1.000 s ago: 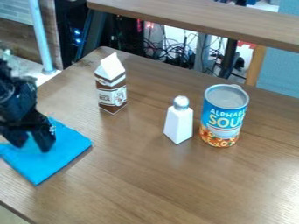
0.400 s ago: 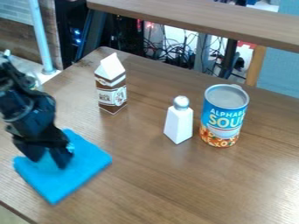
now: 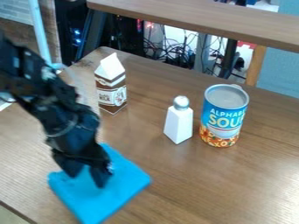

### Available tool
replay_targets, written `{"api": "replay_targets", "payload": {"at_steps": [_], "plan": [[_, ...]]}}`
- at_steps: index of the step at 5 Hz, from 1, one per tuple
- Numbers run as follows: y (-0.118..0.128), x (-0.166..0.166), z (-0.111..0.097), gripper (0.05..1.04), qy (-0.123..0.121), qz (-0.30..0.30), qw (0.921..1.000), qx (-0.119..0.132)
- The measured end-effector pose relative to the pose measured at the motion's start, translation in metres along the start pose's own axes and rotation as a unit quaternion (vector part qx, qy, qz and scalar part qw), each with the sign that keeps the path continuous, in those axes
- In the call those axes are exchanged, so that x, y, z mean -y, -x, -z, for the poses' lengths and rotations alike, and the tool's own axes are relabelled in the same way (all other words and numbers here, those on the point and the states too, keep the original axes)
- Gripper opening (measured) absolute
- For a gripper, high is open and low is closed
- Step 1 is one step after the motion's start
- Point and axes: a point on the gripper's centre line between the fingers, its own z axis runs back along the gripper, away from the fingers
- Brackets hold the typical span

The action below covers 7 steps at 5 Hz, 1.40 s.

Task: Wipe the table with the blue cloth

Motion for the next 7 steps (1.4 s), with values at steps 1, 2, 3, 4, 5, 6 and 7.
{"api": "replay_targets", "payload": {"at_steps": [1,2,3,4,5,6,7], "plan": [[0.000,0.024,0.004,1.000,0.003,0.014,0.9999,-0.005],[0.002,0.049,0.008,1.000,0.012,0.032,0.9994,-0.007],[0.006,0.070,0.008,1.000,0.021,0.051,0.9984,-0.011],[0.009,0.085,0.004,1.000,0.027,0.061,0.9977,-0.008],[0.004,0.077,0.002,1.000,0.026,0.056,0.9981,-0.002],[-0.001,0.047,0.013,1.000,0.013,0.024,0.9996,-0.010],[-0.014,0.021,0.014,1.000,-0.002,-0.001,1.0000,0.003]]}}
